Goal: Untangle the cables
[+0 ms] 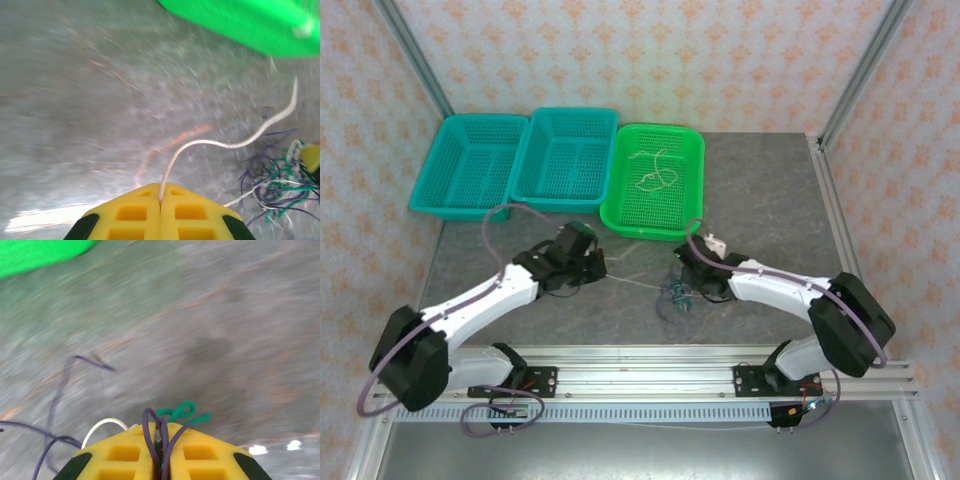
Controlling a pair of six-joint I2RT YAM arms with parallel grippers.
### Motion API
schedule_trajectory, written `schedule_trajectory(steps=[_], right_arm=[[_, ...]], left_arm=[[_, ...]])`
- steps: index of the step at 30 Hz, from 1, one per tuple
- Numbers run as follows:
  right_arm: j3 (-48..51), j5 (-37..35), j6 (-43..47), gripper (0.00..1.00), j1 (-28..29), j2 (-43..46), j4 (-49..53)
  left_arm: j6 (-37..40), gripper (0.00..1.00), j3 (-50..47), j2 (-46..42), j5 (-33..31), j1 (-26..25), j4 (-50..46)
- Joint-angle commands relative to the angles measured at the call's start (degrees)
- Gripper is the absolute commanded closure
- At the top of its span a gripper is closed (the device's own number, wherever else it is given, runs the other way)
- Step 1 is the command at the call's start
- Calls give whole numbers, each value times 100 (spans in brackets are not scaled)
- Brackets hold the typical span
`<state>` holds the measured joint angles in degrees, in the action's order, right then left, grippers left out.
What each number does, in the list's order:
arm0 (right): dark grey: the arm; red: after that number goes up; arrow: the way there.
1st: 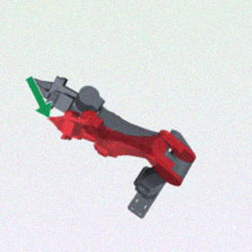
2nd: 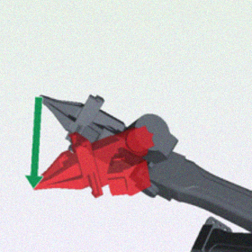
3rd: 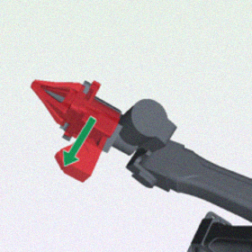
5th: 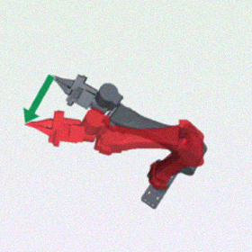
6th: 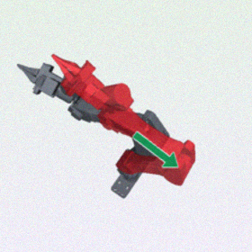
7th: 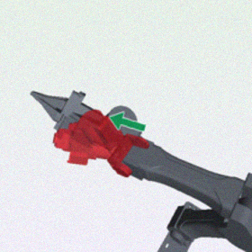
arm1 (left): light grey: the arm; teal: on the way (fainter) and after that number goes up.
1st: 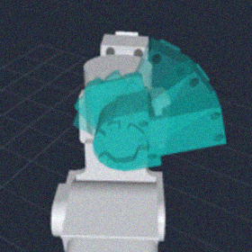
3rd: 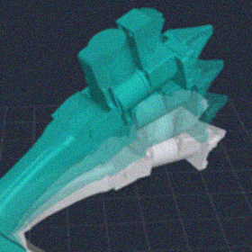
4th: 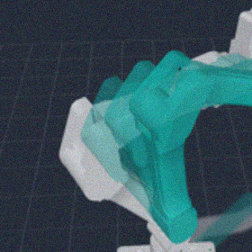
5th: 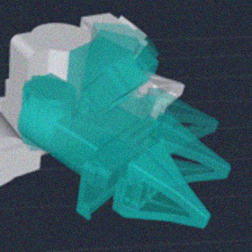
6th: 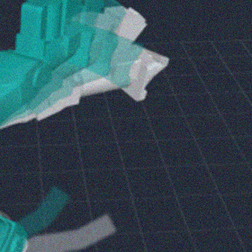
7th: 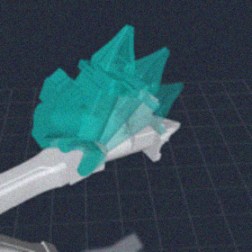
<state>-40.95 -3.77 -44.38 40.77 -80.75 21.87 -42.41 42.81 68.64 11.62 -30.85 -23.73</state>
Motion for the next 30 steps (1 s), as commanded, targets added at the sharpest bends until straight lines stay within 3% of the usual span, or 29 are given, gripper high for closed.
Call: schedule_trajectory(steps=[1, 5, 10, 12, 15, 19, 21, 26, 30], right_arm=[[351, -708, -250, 87, -409, 154, 1028], [546, -884, -188, 84, -904, 376, 1179], [582, -619, 194, 79, -1159, 904, 1075], [382, 208, 803, 64, -1123, 1178, 871], [-14, 601, 1123, 43, -775, 1437, 965], [-364, 290, 1170, 23, -3, 1331, 1007], [-549, 73, 1000, 16, 316, 877, 1084], [-1053, -871, 539, 10, 893, -299, 1527], [-1270, -1519, 379, 11, 893, -1172, 1812]], left_arm=[[374, 100, -213, -531, -338, 532, -883], [623, 100, -337, -975, -211, 1100, -1251], [613, 100, -488, -1159, 35, 1260, -1252], [593, 100, -585, -1115, 341, 1260, -1006], [580, 100, -625, -949, 547, 1249, -805], [577, 100, -598, -827, 626, 1249, -708], [561, 100, -589, -847, 614, 1248, -697], [568, 100, -564, -944, 480, 1249, -826], [508, 100, -550, -1083, 9, 1248, -1143]])
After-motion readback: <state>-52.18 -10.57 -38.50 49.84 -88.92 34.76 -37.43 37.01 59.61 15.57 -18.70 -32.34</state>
